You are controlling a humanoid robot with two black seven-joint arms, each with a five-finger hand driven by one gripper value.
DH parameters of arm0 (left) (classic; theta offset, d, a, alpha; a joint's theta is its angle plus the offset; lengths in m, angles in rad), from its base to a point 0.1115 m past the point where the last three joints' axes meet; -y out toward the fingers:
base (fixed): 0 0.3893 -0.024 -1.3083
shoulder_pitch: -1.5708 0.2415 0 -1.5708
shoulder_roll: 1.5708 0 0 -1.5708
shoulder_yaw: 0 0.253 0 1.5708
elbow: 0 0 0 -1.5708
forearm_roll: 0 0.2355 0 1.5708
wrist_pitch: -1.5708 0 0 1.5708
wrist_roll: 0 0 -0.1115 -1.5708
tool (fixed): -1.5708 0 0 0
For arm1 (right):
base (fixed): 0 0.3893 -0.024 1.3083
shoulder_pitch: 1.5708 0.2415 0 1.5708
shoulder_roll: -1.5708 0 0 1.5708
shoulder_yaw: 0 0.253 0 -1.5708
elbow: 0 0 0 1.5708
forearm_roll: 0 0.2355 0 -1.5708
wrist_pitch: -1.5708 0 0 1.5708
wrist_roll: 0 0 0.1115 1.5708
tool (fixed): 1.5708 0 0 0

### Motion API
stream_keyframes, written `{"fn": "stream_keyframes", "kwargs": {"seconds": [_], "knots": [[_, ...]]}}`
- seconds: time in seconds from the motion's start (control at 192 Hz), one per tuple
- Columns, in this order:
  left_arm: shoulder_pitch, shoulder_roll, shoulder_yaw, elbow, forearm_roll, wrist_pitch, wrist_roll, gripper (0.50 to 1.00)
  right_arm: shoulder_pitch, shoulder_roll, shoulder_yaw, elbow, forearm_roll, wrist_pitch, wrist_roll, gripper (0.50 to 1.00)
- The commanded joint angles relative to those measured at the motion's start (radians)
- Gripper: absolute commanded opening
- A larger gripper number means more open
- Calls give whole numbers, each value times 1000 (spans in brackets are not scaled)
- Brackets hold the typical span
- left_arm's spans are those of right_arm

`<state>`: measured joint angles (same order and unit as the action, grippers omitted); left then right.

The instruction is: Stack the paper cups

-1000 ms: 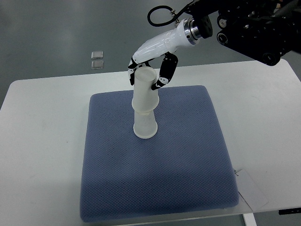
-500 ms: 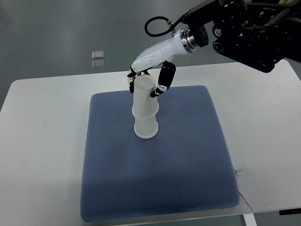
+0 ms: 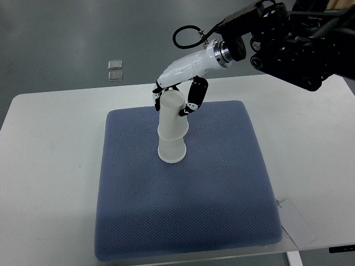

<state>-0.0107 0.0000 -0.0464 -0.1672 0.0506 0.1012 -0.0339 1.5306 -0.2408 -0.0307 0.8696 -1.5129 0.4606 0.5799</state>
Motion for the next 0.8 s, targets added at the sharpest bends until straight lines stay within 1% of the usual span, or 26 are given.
{"fn": "stream_keyframes", "kwargs": {"seconds": [0.0, 0.333, 0.338, 0.344, 0.349, 0.359, 0.364, 0.37, 0.375, 0.38, 0.39, 0.432, 0.437, 0.442, 0.448, 0.453, 0.458, 0.463, 0.469, 0.474, 0.479, 0.484, 0.489, 0.495, 0.526, 0.796], "knots": [[0, 0, 0, 0, 0, 0, 0, 1000, -4, 2, -1, 0, 3, 7, -2, 500], [0, 0, 0, 0, 0, 0, 0, 1000, -35, 31, -5, 0, 7, 6, -2, 500], [0, 0, 0, 0, 0, 0, 0, 1000, -35, 31, -3, 0, 7, 6, -2, 553], [0, 0, 0, 0, 0, 0, 0, 1000, -35, 31, -3, 0, 7, 6, -2, 554], [0, 0, 0, 0, 0, 0, 0, 1000, -35, 31, -3, 0, 8, 6, -2, 596], [0, 0, 0, 0, 0, 0, 0, 1000, -35, 31, -3, 0, 8, 6, -2, 596], [0, 0, 0, 0, 0, 0, 0, 1000, -37, 31, -3, 0, 8, 6, -2, 635], [0, 0, 0, 0, 0, 0, 0, 1000, -37, 31, -3, 0, 8, 6, -2, 635], [0, 0, 0, 0, 0, 0, 0, 1000, -37, 31, -3, 0, 8, 6, -2, 666], [0, 0, 0, 0, 0, 0, 0, 1000, -37, 31, -3, 0, 8, 6, -2, 666], [0, 0, 0, 0, 0, 0, 0, 1000, -37, 31, -3, 0, 8, 6, -2, 707], [0, 0, 0, 0, 0, 0, 0, 1000, -37, 31, -3, 2, 10, 9, 0, 764], [0, 0, 0, 0, 0, 0, 0, 1000, -37, 31, -3, 2, 10, 9, 0, 764], [0, 0, 0, 0, 0, 0, 0, 1000, -37, 31, -3, 2, 8, 10, 0, 780], [0, 0, 0, 0, 0, 0, 0, 1000, -37, 31, -3, 2, 8, 10, 0, 780], [0, 0, 0, 0, 0, 0, 0, 1000, -37, 31, -3, 2, 10, 10, 0, 803], [0, 0, 0, 0, 0, 0, 0, 1000, -37, 31, -3, 2, 10, 10, 0, 803], [0, 0, -1, 0, 0, 0, 0, 1000, -35, 31, -3, 2, 10, 10, 0, 827], [0, 0, -1, 0, 0, 0, 0, 1000, -35, 31, -3, 2, 10, 10, 0, 827], [0, 0, 0, 0, 0, 0, 0, 1000, -35, 31, -3, 2, 10, 10, 0, 850], [0, 0, 0, 0, 0, 0, 0, 1000, -35, 31, -3, 2, 10, 10, 0, 850], [0, 0, 0, 0, 0, 0, 0, 1000, -35, 31, -3, 2, 10, 10, 0, 872], [0, 0, 0, 0, 0, 0, 0, 1000, -35, 31, -3, 2, 10, 10, 0, 872], [0, 0, 0, 0, 0, 0, 0, 1000, -35, 29, -3, 2, 10, 10, 0, 891], [0, 0, 0, 0, 0, 0, 0, 1000, -35, 28, -1, 2, 10, 12, 0, 907], [0, 0, 0, 0, 0, 0, 0, 1000, -33, 17, 3, 2, 10, 10, 0, 909]]}}
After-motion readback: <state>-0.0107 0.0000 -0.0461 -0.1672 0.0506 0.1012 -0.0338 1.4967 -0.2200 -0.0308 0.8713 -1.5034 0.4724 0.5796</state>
